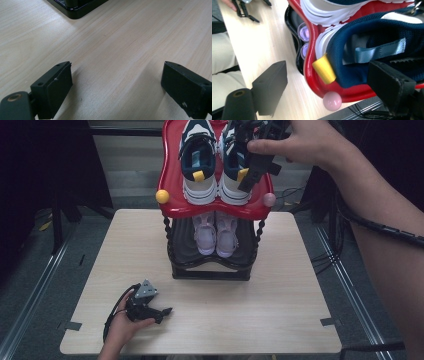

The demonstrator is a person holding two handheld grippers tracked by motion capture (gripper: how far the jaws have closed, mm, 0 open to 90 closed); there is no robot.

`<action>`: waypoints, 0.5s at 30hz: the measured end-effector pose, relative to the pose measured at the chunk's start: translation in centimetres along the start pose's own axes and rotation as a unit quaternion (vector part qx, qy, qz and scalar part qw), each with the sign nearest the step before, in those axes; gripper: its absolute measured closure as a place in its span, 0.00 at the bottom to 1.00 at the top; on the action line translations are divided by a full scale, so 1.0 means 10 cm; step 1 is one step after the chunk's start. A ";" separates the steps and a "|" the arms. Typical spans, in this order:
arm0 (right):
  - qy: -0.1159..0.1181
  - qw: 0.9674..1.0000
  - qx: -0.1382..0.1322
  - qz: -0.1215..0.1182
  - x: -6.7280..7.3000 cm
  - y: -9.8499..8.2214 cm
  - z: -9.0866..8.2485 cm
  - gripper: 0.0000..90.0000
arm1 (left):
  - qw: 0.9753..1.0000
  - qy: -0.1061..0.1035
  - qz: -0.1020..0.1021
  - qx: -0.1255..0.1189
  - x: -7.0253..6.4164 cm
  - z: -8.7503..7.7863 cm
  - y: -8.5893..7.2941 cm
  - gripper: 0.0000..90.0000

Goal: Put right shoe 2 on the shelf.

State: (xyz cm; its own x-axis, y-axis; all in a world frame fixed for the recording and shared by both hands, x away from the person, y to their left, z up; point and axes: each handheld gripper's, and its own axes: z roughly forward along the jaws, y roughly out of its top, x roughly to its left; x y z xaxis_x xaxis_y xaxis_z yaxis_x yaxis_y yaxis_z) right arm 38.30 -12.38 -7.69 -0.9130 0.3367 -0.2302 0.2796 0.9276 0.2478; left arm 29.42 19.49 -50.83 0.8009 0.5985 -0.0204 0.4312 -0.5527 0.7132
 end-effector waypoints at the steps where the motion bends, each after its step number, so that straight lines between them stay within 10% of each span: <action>1: 0.000 1.000 -0.001 0.001 0.00 0.00 0.00 0.17 | 1.000 0.000 0.000 0.000 0.00 0.00 0.00 0.11; 15: 0.025 1.000 0.006 0.008 0.07 -0.18 -0.10 0.18 | 1.000 -0.001 0.000 0.000 0.00 0.00 0.00 0.11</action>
State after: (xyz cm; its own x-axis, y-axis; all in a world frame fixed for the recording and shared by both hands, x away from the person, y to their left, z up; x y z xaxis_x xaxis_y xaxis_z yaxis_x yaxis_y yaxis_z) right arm 36.87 -14.01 -7.40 -0.9225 0.3422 -0.1783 0.2966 0.9245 0.2396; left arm 29.43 19.50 -50.83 0.8020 0.5969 -0.0217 0.4310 -0.5532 0.7129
